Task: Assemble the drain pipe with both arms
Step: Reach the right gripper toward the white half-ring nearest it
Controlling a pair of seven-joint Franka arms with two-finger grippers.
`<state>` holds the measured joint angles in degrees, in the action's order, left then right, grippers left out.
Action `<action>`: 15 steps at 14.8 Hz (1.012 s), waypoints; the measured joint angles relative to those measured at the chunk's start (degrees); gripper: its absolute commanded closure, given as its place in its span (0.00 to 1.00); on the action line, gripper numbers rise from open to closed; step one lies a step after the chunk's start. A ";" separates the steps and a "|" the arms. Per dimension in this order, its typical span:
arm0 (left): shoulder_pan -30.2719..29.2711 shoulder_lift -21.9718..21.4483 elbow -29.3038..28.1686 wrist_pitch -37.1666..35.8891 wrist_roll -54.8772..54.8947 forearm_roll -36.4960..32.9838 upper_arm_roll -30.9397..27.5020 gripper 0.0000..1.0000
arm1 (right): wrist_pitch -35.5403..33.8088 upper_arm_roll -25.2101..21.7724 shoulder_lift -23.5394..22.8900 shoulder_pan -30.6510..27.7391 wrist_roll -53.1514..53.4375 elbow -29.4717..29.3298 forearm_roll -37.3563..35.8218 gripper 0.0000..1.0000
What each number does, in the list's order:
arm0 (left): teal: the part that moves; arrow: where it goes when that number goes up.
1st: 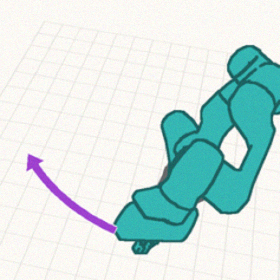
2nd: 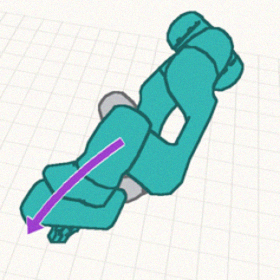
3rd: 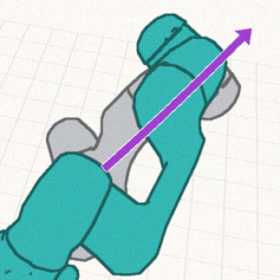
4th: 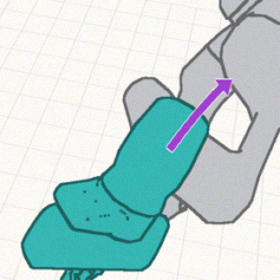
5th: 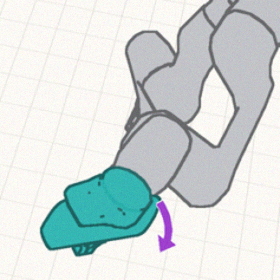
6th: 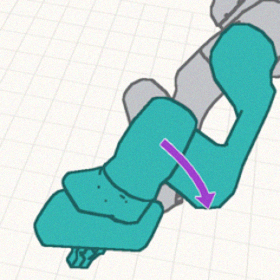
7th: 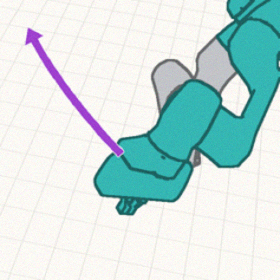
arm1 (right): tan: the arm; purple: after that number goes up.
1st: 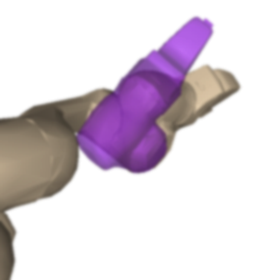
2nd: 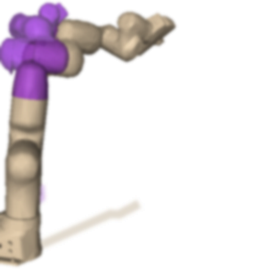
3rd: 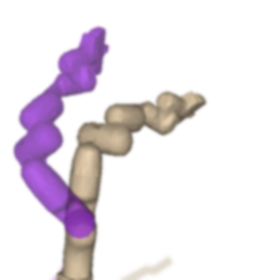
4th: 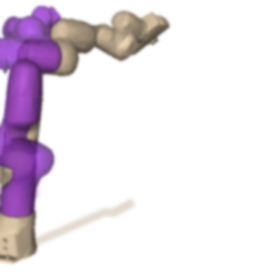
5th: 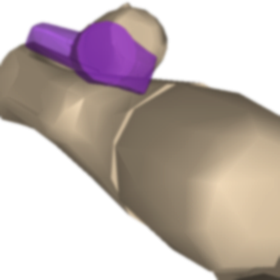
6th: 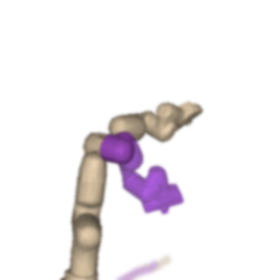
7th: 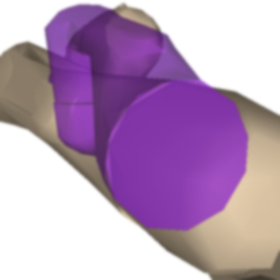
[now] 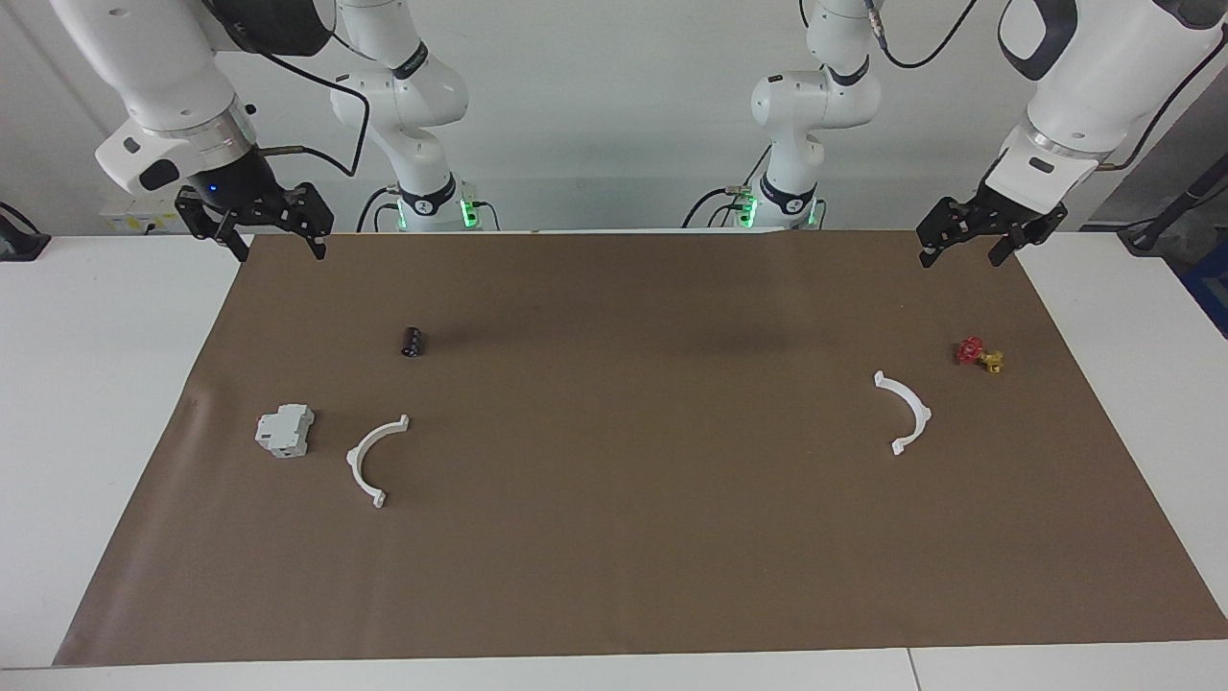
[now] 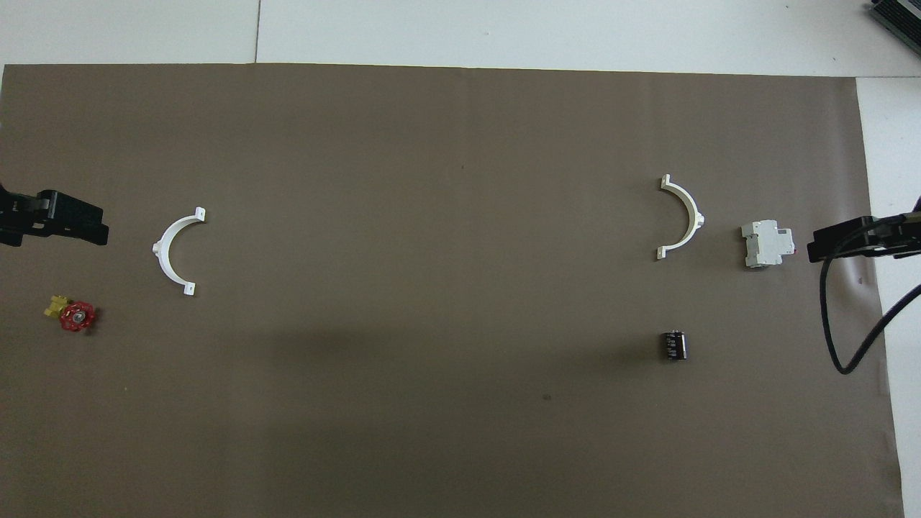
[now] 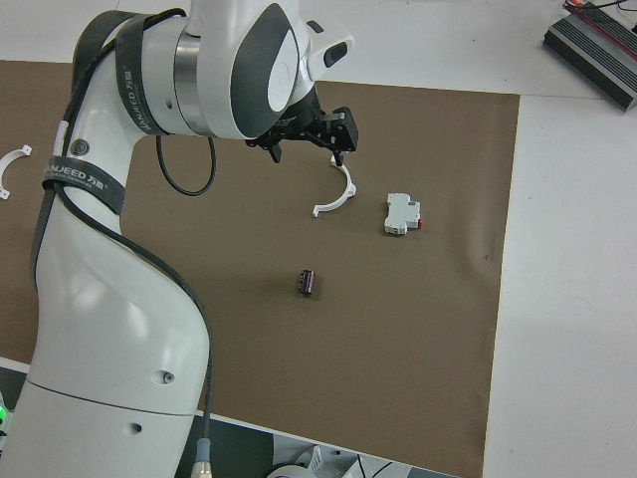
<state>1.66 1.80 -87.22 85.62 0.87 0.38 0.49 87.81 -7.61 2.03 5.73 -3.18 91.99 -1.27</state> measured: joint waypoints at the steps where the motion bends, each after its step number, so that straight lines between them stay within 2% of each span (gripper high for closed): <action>1: 0.00 0.00 0.00 0.00 0.00 0.00 0.00 0.00 | 0.00 0.00 0.00 0.00 0.15 0.00 0.00 0.00; 8: 0.00 0.00 0.00 0.00 0.00 0.00 -0.01 0.00 | 0.83 0.06 0.54 0.14 0.44 0.63 0.09 0.00; 12: 0.00 0.00 0.00 0.00 0.00 0.00 -0.01 0.00 | 12.59 -0.19 -0.79 -0.21 0.45 7.84 3.32 0.00; 15: 0.00 0.00 0.00 0.02 0.00 0.00 -0.01 0.00 | 23.97 -0.40 -7.87 -0.80 0.42 10.63 3.73 0.00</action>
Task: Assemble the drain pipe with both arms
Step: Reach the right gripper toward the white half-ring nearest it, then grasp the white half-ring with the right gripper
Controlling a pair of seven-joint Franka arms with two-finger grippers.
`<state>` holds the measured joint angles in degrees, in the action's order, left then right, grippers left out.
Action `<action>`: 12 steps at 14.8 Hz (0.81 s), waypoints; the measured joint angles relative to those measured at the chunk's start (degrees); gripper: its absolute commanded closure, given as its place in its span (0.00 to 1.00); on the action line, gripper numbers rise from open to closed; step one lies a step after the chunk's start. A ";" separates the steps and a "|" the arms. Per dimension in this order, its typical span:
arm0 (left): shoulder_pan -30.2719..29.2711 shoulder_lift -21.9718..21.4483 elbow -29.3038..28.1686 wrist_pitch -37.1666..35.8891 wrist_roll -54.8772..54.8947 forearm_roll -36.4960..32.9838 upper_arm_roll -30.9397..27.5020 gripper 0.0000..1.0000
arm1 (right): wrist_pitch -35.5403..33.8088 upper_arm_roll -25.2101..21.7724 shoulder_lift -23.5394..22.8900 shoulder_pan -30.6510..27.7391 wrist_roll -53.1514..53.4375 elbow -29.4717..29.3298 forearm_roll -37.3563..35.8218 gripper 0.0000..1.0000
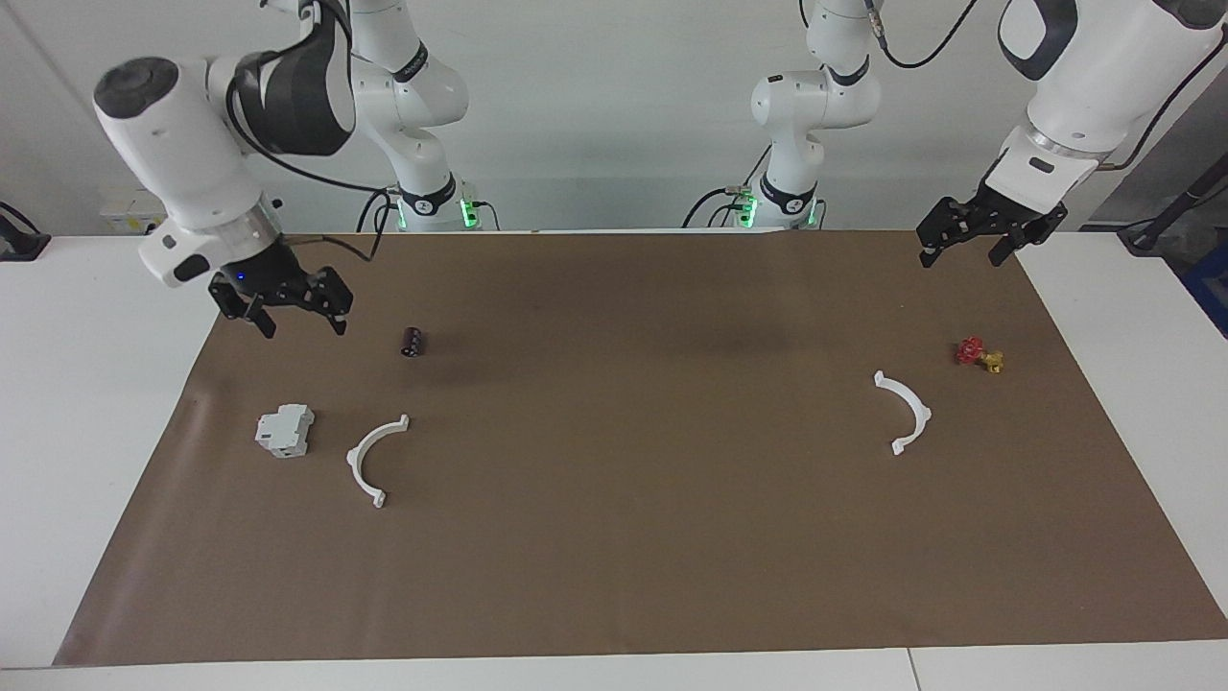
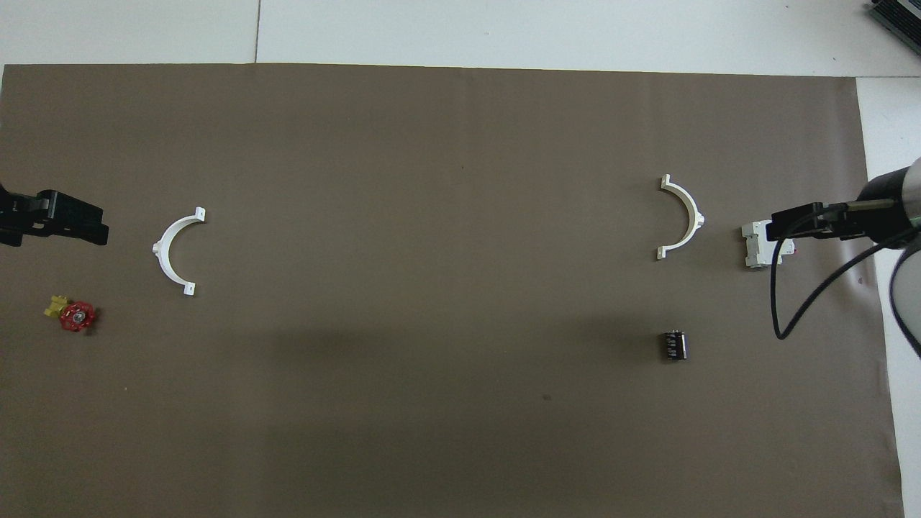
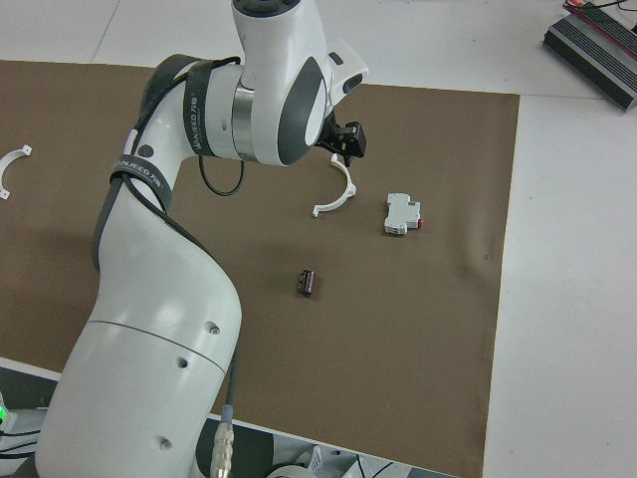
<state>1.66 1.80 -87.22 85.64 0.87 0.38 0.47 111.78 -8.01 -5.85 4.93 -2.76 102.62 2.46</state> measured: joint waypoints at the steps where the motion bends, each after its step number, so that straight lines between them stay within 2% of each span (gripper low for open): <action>1: 0.00 0.00 0.00 0.00 0.00 0.00 0.00 0.00 | 4.62 0.00 -3.36 -0.05 -0.14 0.25 0.01 0.00; 4: 0.00 0.00 0.00 0.01 0.00 0.00 0.00 0.00 | 15.35 0.24 -12.38 0.04 -0.24 0.31 0.03 0.00; 6: 0.00 0.00 0.00 0.01 0.00 0.00 0.00 0.00 | 19.07 0.34 -16.15 0.09 -0.42 0.80 0.03 0.01; 9: 0.00 0.00 0.00 0.02 0.00 0.00 0.00 0.00 | 24.33 0.19 -18.50 -0.03 -1.41 3.63 0.03 0.05; 12: 0.00 -0.02 0.00 0.03 0.00 0.00 0.00 0.00 | 24.91 0.05 -18.51 -0.05 -1.47 5.41 0.05 0.11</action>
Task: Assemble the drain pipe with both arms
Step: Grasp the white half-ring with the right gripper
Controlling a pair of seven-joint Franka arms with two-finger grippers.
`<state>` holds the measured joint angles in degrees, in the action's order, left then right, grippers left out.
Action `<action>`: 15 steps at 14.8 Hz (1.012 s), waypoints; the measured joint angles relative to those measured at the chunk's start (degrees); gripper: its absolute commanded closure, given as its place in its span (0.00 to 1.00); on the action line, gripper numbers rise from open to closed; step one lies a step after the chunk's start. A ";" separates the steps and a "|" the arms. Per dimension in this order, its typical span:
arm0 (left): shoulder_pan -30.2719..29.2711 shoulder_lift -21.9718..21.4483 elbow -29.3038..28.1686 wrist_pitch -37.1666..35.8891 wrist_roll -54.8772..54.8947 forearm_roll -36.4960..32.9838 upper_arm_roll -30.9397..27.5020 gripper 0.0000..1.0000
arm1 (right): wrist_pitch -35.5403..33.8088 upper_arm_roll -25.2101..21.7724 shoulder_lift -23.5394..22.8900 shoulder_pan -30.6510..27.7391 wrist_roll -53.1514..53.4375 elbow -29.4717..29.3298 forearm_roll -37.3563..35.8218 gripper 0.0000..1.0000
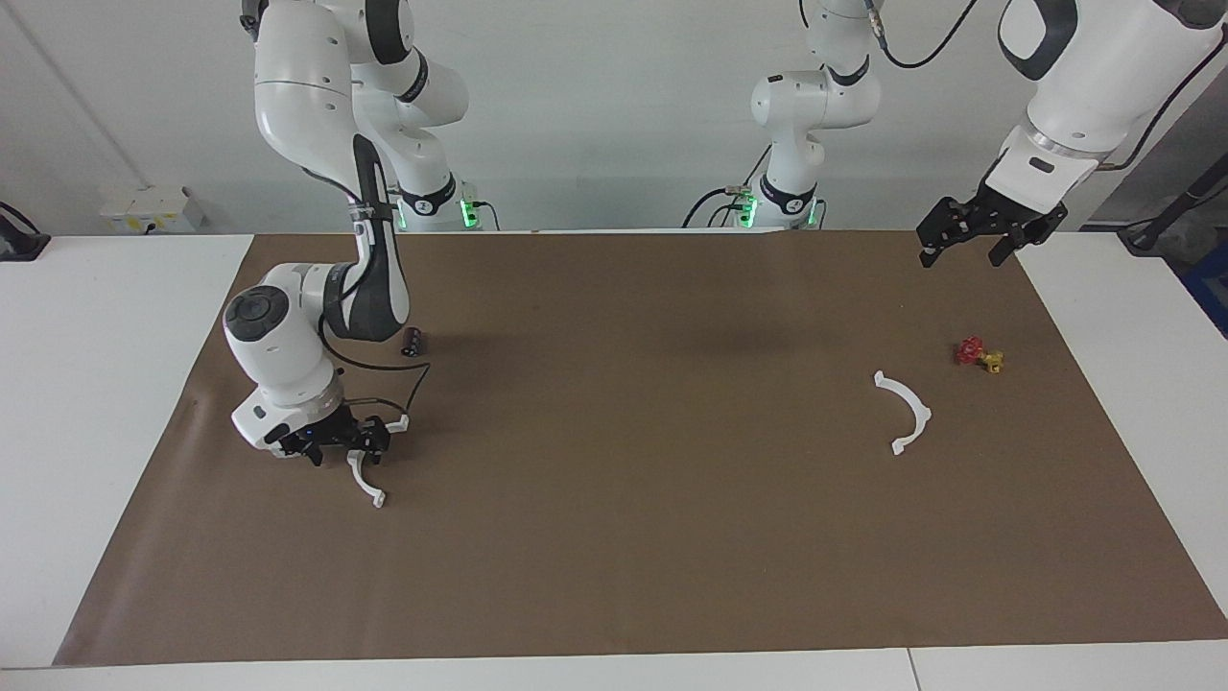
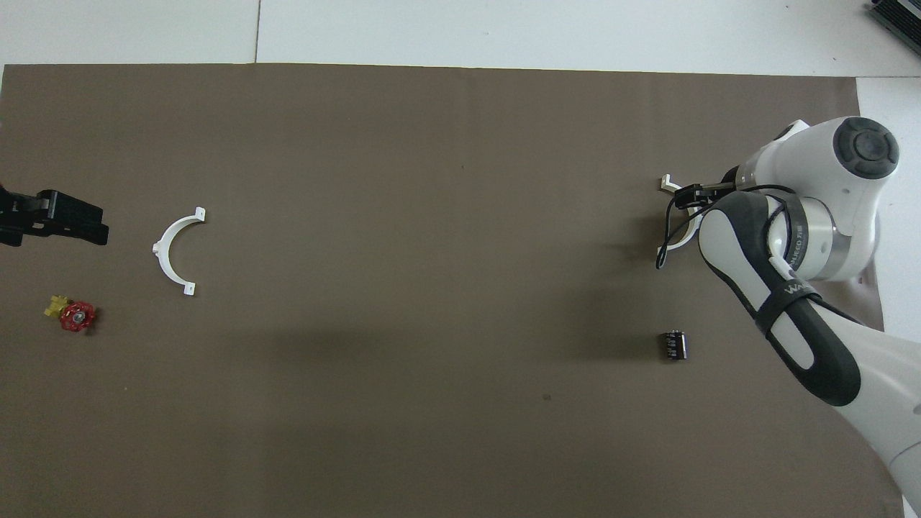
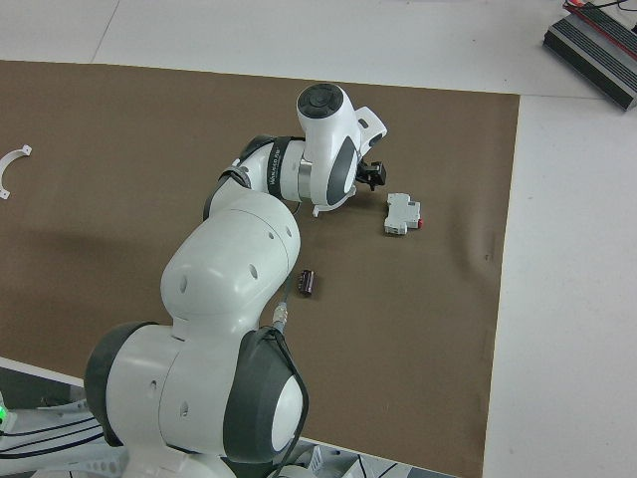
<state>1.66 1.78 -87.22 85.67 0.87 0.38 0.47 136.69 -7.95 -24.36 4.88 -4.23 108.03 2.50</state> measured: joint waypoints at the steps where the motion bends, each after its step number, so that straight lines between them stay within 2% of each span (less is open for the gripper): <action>1: 0.00 0.00 0.00 0.00 0.00 0.00 0.00 0.00 | 0.00 0.00 0.05 0.00 -0.01 0.45 0.32 0.16; 3: 0.00 0.00 0.00 0.00 0.00 0.00 0.00 0.00 | 0.00 -0.03 0.18 -0.03 -1.28 1.09 2.06 0.20; 5: 0.00 -0.01 0.00 0.00 0.00 0.00 0.00 0.00 | 0.00 -0.11 0.47 -0.26 -3.59 1.47 4.01 0.34; 6: 0.00 -0.01 0.00 0.00 0.00 0.00 0.00 0.00 | 0.00 -0.11 0.59 -0.41 -4.20 1.53 4.21 0.55; 7: 0.00 -0.02 0.00 0.01 0.00 0.00 0.00 0.00 | 0.00 -0.10 0.65 -0.53 -4.37 1.55 4.22 1.00; 13: 0.00 -0.32 0.00 0.02 0.00 0.00 0.00 0.00 | 0.26 -0.02 0.97 -0.53 -4.01 1.37 5.10 1.00; 15: 0.00 -0.33 0.00 0.02 0.00 0.00 0.00 0.00 | -0.25 0.14 1.27 0.16 -0.88 0.01 5.25 1.00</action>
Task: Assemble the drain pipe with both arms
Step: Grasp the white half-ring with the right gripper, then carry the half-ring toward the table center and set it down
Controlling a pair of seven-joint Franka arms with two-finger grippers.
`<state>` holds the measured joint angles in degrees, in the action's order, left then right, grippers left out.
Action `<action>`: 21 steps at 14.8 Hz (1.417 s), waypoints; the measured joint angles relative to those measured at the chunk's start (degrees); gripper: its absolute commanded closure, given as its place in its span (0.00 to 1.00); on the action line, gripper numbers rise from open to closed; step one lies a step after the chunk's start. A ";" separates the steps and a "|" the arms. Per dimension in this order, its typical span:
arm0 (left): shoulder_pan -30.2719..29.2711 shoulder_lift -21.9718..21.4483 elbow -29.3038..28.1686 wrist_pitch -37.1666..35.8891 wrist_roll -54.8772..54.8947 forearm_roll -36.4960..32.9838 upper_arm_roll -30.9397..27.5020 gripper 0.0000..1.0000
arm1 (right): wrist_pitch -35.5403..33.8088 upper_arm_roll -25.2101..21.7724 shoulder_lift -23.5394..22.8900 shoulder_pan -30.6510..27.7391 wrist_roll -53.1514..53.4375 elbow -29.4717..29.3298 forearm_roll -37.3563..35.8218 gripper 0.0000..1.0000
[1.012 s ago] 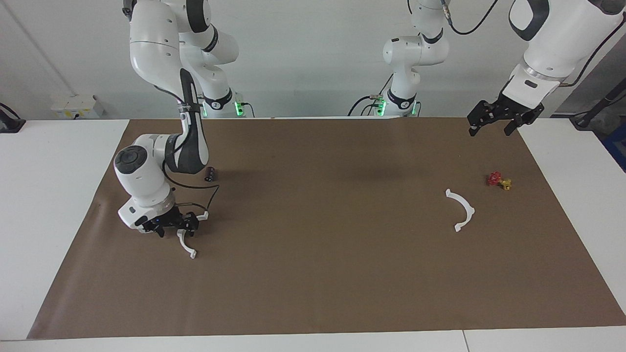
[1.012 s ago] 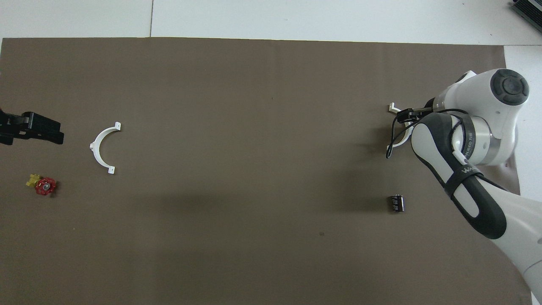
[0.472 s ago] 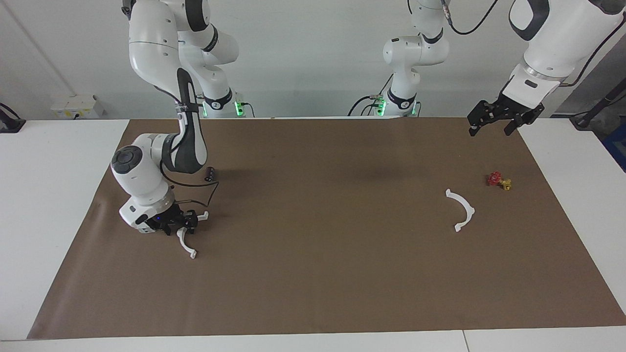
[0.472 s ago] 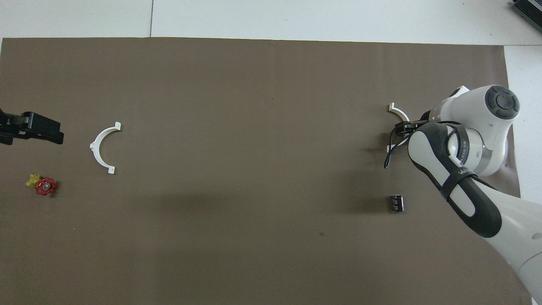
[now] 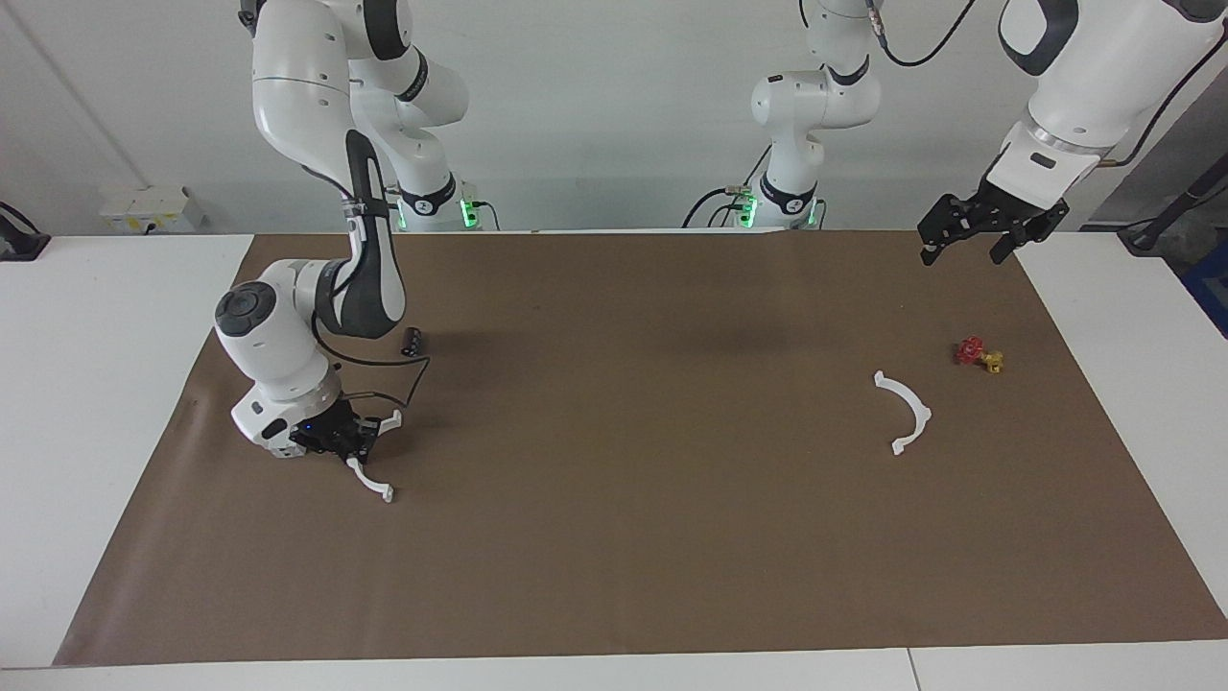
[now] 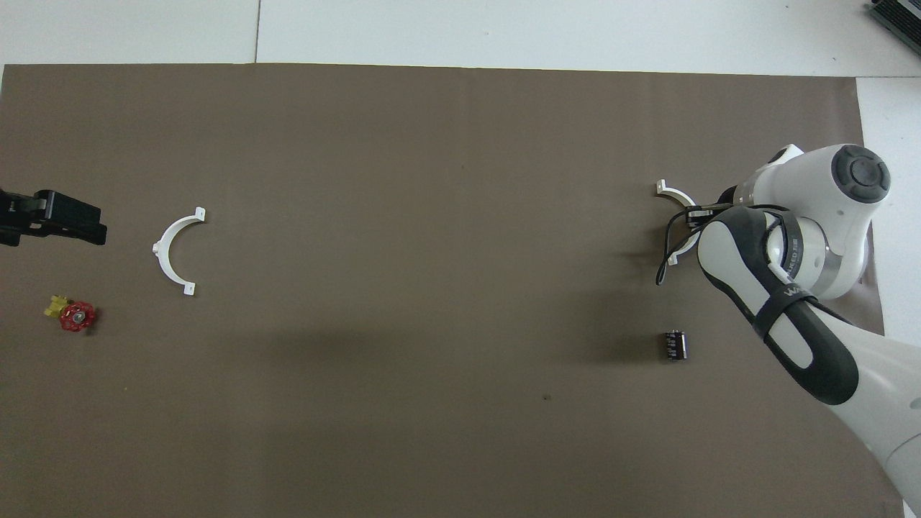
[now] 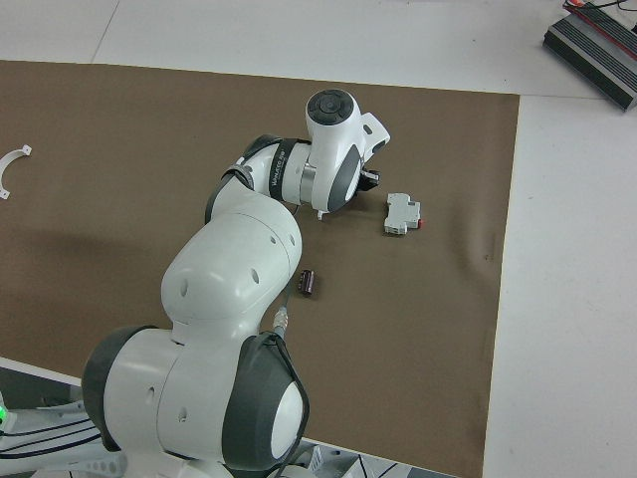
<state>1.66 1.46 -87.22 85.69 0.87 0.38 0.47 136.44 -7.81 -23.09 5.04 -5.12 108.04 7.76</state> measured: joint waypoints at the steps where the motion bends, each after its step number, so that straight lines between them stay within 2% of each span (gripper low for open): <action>1: 0.00 0.00 0.00 0.00 0.00 0.00 0.00 0.00 | -1.76 0.05 0.30 0.79 2.58 -1.57 -0.01 1.00; 4: 0.00 0.00 0.00 0.00 0.00 0.00 0.01 0.00 | -11.33 0.15 1.74 5.15 12.95 -8.08 -1.17 1.00; 6: 0.00 -0.01 0.00 0.00 0.00 0.00 0.01 0.00 | -14.80 0.36 2.36 9.76 20.79 -10.68 -3.06 1.00; 10: 0.00 -0.02 0.00 0.00 0.00 0.00 -0.01 0.00 | -15.18 0.63 1.30 18.67 31.79 -11.06 -3.15 1.00; 14: 0.00 -0.02 -0.01 0.01 0.00 0.00 -0.03 0.00 | -14.20 0.77 -3.84 26.91 40.13 -14.78 -3.19 1.00; 18: -0.41 -0.07 -0.01 0.10 0.00 0.00 -0.07 0.00 | -12.51 3.67 -8.33 29.75 40.91 -16.85 -3.98 1.00; 21: -0.57 -0.07 -0.02 0.15 0.00 0.00 -0.07 0.00 | -10.92 3.79 -9.38 32.50 41.24 -16.92 -6.34 1.00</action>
<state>1.09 1.39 -87.24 85.84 0.88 0.38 0.41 125.52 -4.02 -32.47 37.54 36.12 91.12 1.42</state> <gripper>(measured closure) 0.000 0.793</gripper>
